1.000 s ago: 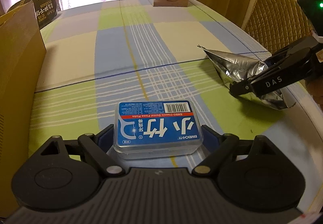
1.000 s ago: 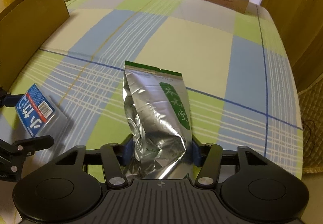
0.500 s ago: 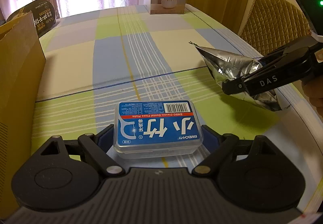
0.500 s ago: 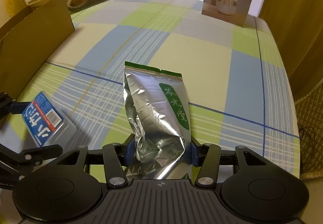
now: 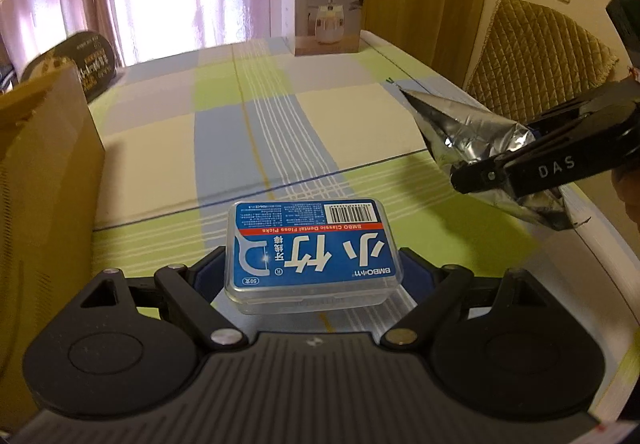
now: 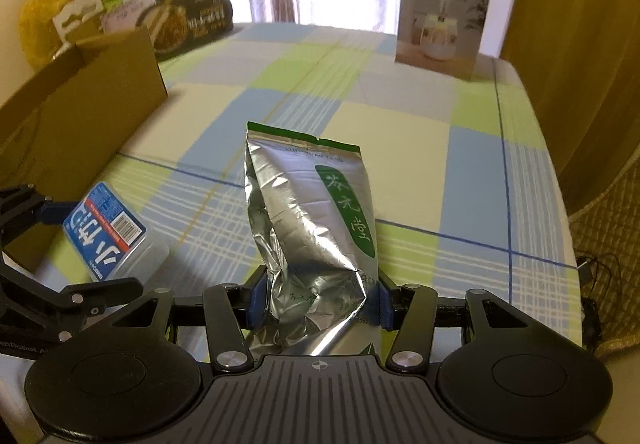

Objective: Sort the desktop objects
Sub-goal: 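Carry the floss box and tea bag over the cardboard box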

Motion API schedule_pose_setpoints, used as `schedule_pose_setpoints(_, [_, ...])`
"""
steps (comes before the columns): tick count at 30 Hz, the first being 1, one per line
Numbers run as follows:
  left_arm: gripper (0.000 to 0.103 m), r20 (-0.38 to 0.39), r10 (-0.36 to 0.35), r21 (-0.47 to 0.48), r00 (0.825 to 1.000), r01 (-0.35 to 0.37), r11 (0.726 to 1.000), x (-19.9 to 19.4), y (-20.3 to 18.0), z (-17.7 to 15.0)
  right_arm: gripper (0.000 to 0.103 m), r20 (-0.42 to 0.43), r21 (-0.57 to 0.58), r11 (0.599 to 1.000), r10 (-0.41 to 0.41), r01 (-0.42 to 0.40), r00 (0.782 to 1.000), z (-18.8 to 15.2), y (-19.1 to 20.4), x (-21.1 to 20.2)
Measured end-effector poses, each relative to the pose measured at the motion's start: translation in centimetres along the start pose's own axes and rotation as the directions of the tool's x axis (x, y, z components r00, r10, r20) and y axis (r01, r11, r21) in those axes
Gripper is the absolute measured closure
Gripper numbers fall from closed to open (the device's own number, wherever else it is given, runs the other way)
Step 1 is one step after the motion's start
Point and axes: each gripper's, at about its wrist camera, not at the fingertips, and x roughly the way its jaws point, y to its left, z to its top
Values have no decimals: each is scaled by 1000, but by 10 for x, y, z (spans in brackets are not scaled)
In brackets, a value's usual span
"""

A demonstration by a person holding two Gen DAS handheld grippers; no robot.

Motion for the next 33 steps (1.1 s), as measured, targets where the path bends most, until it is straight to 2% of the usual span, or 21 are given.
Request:
schedule_pose_setpoints(8, [17,43,19,26,999,-20,999,-45,-2,-1,54,47,27,999,36,-38,998,-7,23,-32])
schedule_pose_setpoints(17, [17,104,56,28,993,-60,998,-104,7,2,54,115,-5,998,69,-69,991,7,69,-77])
schedule_pose_setpoints(25, [17,141,103,-2,985,-104,995,-149,35,-1,54,153,-58,995,91,-83,984,20,121,-103])
schedule_pose_setpoints(33, [17,169,169,-44,971,-164,985,-187,80,-7,54,154,-106,986,146,-131,977,40,175,-103])
